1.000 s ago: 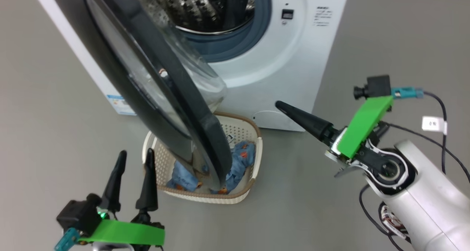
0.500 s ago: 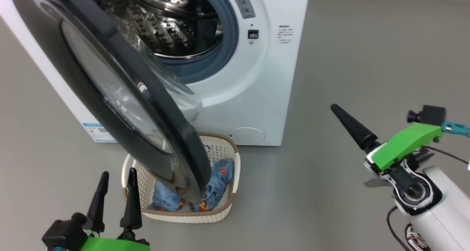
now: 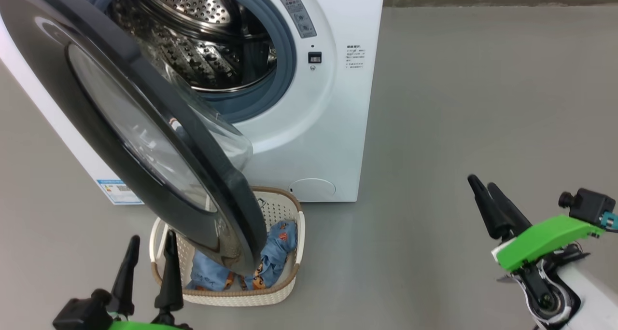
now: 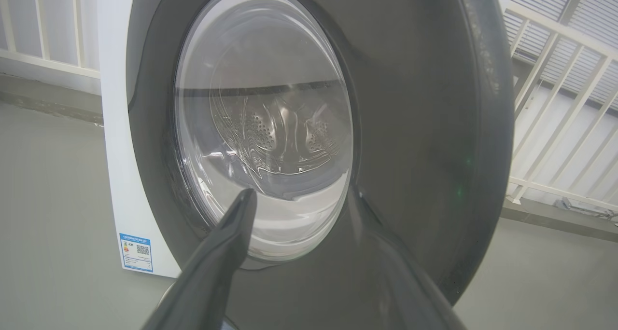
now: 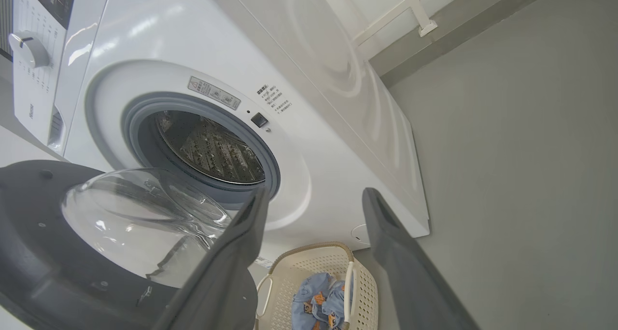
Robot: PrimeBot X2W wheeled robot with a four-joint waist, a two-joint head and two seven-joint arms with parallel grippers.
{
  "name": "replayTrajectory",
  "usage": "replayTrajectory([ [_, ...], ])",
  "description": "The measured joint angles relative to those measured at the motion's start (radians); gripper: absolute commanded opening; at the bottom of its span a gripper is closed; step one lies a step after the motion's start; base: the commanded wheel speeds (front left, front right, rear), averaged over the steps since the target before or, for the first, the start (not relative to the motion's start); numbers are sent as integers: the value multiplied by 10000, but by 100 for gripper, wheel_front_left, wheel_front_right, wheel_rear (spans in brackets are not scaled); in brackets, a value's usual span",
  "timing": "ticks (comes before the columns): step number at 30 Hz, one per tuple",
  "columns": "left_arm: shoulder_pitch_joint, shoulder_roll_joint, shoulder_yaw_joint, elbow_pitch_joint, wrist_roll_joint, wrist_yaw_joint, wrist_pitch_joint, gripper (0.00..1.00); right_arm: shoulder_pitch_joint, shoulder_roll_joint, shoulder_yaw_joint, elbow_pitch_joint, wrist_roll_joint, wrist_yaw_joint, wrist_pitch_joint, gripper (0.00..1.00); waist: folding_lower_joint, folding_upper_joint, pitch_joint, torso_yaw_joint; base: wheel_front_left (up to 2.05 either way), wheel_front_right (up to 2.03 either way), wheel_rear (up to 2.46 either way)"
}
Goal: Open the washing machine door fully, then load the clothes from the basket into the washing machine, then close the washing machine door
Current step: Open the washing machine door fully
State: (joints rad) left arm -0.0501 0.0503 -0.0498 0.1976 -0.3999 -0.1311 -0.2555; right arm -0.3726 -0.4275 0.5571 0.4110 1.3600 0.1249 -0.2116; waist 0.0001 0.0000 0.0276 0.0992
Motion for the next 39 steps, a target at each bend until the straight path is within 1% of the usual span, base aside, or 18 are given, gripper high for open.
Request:
replayTrajectory([
  [4,214,23,48,0,36,0,0,100,192,-240,345,303,-869,0,-339,100,-1,0,-88,-61,0,0,0],
  [5,238,23,59,0,44,0,0,100,254,-240,274,391,-1151,0,-366,100,-1,0,-97,-78,0,0,0],
  [7,264,23,88,0,44,0,0,100,437,-157,-293,439,-1730,0,-366,100,0,0,-96,-117,0,0,0],
  [8,264,25,107,0,44,0,2,100,626,-23,-1016,533,-2447,0,-372,100,-1,0,-78,-140,0,0,0],
  [9,264,23,109,0,44,0,0,100,759,61,-1333,537,-2800,0,-378,100,0,0,-67,-148,0,0,0],
  [11,264,23,109,0,44,0,0,100,1030,207,-1701,523,-3820,0,-378,100,0,0,-58,-147,0,0,0],
  [15,264,23,111,2,44,0,0,100,1664,694,-2746,194,-5367,0,-378,100,0,0,-61,-130,0,0,0],
  [19,263,21,121,0,44,0,0,100,2166,1135,-3835,-376,-6769,0,-378,100,0,0,-57,-108,0,0,0],
  [22,263,23,125,0,44,0,0,100,2477,1432,-4299,-811,-7697,0,-380,100,0,0,-56,-100,0,0,0],
  [24,263,23,127,0,44,0,2,100,2649,1668,-4614,-1049,-8036,0,-380,100,0,0,-53,-100,0,0,0],
  [29,262,29,105,0,44,0,0,100,2883,1950,-5051,-1308,-8805,2,-380,100,0,0,-33,-92,0,0,0],
  [39,252,35,63,19,44,0,0,100,2910,2040,-5055,-1089,-8920,2,-380,100,0,0,95,-73,0,0,0],
])
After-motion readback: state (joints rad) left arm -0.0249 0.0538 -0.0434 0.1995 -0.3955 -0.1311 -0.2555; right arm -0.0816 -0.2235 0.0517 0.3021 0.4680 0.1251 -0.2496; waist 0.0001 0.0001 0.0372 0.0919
